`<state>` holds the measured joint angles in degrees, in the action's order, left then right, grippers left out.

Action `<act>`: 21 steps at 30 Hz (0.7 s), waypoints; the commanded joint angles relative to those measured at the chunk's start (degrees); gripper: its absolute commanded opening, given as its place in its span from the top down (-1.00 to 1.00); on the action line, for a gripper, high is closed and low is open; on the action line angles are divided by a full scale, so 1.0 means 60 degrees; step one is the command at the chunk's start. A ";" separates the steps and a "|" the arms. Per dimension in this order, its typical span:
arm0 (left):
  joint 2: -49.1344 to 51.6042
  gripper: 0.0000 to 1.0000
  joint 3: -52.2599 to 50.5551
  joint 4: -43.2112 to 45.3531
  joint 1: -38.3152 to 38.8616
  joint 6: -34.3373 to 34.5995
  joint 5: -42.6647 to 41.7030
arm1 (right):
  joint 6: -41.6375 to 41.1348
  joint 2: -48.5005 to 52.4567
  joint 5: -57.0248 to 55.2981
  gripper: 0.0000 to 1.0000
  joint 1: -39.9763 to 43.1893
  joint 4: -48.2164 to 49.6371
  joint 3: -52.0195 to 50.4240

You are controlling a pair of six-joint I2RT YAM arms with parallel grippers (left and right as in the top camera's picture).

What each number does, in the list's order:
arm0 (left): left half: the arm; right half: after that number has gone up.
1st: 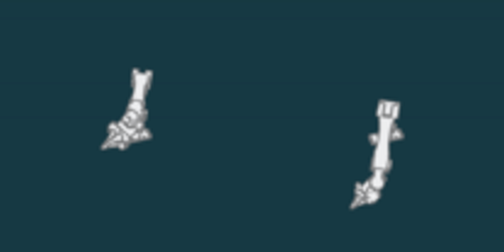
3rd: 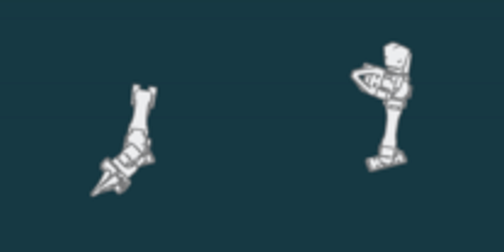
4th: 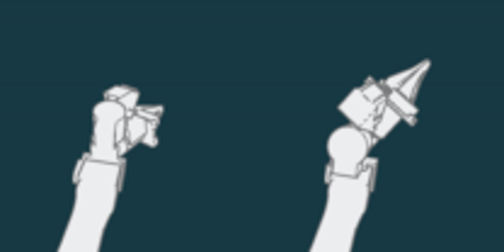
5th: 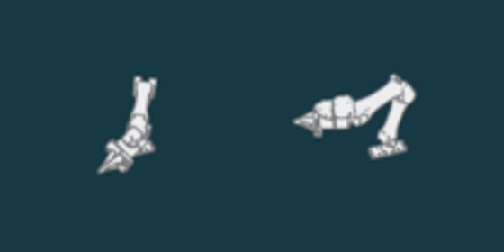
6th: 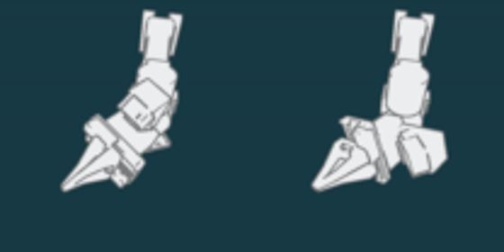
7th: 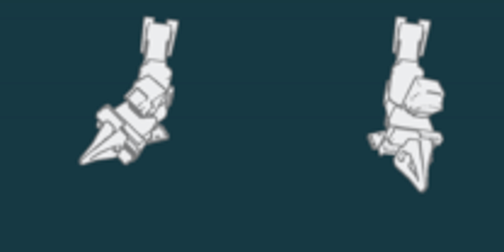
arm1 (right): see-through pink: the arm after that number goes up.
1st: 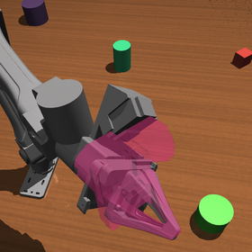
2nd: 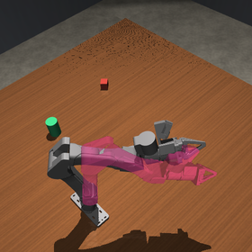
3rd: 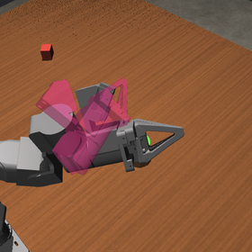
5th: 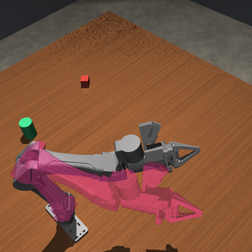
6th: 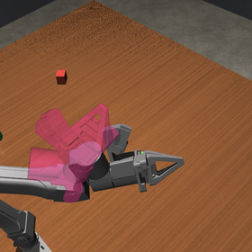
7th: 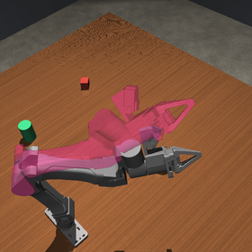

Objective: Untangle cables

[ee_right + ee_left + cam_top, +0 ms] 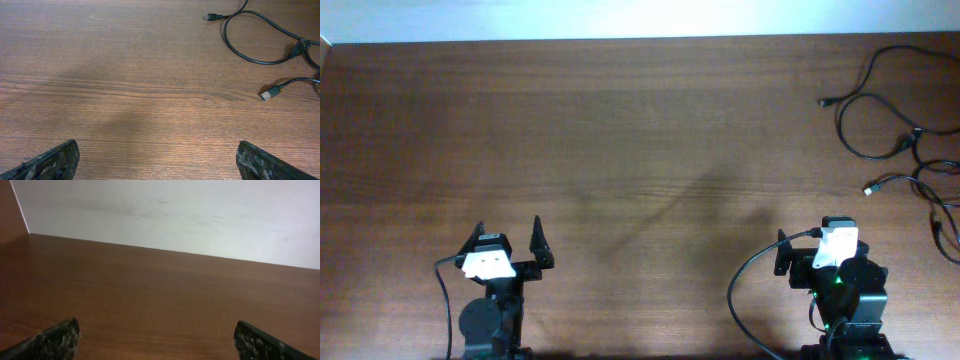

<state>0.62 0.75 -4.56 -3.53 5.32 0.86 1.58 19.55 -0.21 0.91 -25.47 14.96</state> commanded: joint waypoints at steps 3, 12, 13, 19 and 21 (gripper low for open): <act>-0.0044 -0.98 -0.0029 -0.0040 0.0018 0.0142 0.0175 | -0.0018 -0.0029 -0.0080 -0.97 -0.0087 0.0015 -0.0033; -0.0044 -0.98 -0.0029 -0.0040 0.0018 0.0142 0.0175 | -0.0098 -0.0590 0.0335 -0.97 -0.0106 0.1504 -0.0055; -0.0044 -0.98 -0.0029 -0.0040 0.0018 0.0142 0.0175 | -0.0095 -0.0852 0.0816 -0.97 -0.0106 0.2881 -0.0135; -0.0044 -0.98 -0.0029 -0.0040 0.0018 0.0142 0.0175 | -0.0091 -0.1843 0.1027 -0.97 -0.0106 0.7865 -0.1749; -0.0044 -0.98 -0.0033 -0.0040 0.0018 0.0142 0.0175 | -0.0091 -0.2561 0.1020 -0.97 -0.0095 0.7865 -0.2368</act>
<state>0.64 0.75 -4.58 -3.53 5.65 1.13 1.50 8.19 5.45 0.69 21.47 3.77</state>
